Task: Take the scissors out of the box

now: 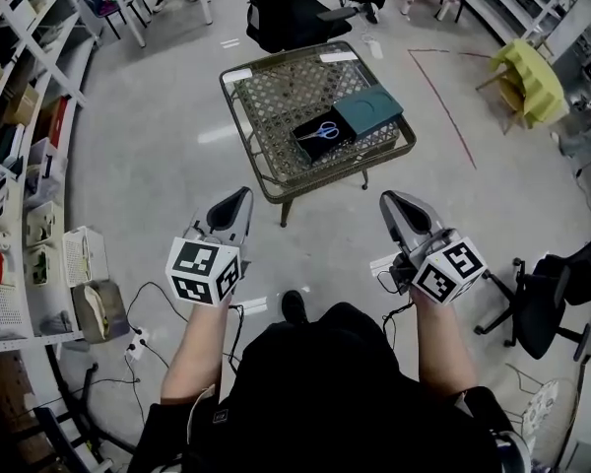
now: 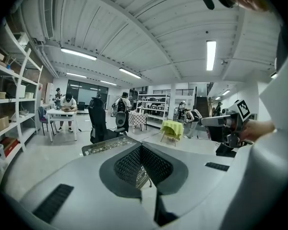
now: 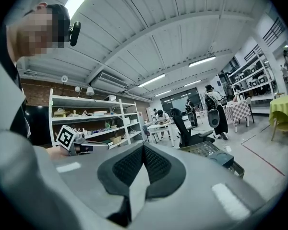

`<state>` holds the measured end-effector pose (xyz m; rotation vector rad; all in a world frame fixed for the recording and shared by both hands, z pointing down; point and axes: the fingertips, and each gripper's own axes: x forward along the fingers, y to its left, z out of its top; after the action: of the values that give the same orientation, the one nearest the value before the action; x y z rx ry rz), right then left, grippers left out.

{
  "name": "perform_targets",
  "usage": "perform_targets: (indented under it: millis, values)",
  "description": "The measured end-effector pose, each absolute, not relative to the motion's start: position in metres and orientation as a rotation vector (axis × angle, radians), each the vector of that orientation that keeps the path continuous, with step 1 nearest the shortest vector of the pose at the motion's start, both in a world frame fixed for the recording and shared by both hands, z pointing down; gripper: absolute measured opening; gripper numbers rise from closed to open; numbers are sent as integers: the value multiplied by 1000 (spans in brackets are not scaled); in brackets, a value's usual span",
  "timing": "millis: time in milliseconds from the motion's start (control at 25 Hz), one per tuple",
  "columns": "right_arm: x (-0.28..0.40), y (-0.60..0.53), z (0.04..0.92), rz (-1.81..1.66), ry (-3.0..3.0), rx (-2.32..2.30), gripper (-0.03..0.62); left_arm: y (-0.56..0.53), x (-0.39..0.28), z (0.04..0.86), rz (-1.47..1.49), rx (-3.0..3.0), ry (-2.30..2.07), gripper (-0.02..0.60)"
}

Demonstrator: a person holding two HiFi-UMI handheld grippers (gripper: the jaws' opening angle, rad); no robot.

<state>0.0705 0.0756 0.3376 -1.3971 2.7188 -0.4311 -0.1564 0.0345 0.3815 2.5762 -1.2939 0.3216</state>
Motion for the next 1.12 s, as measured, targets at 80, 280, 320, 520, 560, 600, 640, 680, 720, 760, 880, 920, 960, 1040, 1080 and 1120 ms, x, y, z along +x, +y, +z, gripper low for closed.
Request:
perform_targets:
  millis: [80,280,320,520,560,600,640,680,720,760,880,920,960,1040,1080,1120]
  values:
    - [74,71,337,-435,2711,-1411,12,29,-153,384,323,2576,-1276,6]
    - [95,55,341,-452,2683,-1438,12,14,-142,389,328,2569,-1255,6]
    - [101,51,342,-458,2675,-1443,12,10,-139,390,329,2566,-1257,6]
    - [119,16,346,-476,2651,-1428,12,-12,-135,394,361,2539,-1287,6]
    - [122,5,348,-482,2653,-1417,11,-19,-134,396,370,2530,-1297,6]
    - [126,-7,350,-487,2656,-1407,12,-28,-132,398,375,2520,-1308,6]
    - [130,-20,353,-493,2662,-1398,12,-37,-130,399,378,2510,-1319,6]
    - [133,-33,355,-497,2668,-1386,12,-47,-127,400,381,2499,-1330,6]
    - [136,-45,357,-501,2676,-1371,12,-58,-124,402,384,2489,-1342,6]
    - [139,-59,360,-507,2684,-1355,12,-69,-120,403,388,2478,-1353,6]
    - [150,-98,370,-545,2708,-1308,12,-101,-105,406,390,2445,-1378,6]
    - [155,-111,374,-561,2713,-1294,12,-110,-99,406,395,2437,-1384,6]
    - [159,-122,377,-578,2718,-1279,12,-119,-93,407,405,2431,-1392,6]
    - [165,-145,384,-605,2727,-1251,12,-137,-85,408,420,2410,-1410,6]
    - [168,-156,387,-614,2733,-1236,12,-145,-81,409,424,2397,-1420,6]
    - [169,-166,389,-618,2742,-1219,12,-153,-77,410,428,2387,-1427,6]
